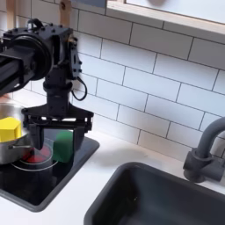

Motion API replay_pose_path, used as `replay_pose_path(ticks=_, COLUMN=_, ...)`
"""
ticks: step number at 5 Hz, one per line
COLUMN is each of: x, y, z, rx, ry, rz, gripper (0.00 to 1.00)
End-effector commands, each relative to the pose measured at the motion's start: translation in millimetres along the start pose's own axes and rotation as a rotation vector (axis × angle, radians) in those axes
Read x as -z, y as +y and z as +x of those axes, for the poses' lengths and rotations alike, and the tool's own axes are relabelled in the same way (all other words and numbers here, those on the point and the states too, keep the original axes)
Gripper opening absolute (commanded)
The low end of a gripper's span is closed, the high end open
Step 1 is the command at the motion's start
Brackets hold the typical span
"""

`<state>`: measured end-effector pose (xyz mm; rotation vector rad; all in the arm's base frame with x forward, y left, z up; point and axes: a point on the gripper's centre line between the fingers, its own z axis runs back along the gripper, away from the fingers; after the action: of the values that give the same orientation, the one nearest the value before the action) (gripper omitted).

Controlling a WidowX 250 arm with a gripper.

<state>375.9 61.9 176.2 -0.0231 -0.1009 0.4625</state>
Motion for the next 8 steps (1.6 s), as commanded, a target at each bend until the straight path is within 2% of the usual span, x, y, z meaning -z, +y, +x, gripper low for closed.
replay_pose_path(ticks=1, x=7.5, y=-7.5, z=8.6, rx=-0.006, ry=0.0, rz=0.009, gripper=1.0)
replay_pose_path(ticks=3, x=17.4, y=-9.2, z=16.2, rx=-0.023, ry=0.012, rz=0.015, gripper=1.0)
replay_pose_path(ticks=5, x=20.2, y=-15.7, z=20.1, rx=-0.011, ry=0.013, rz=0.013, gripper=1.0)
replay_pose_path(ticks=8, x=27.7, y=-16.1, z=26.6, rx=-0.012, ry=0.02, rz=0.031, gripper=1.0)
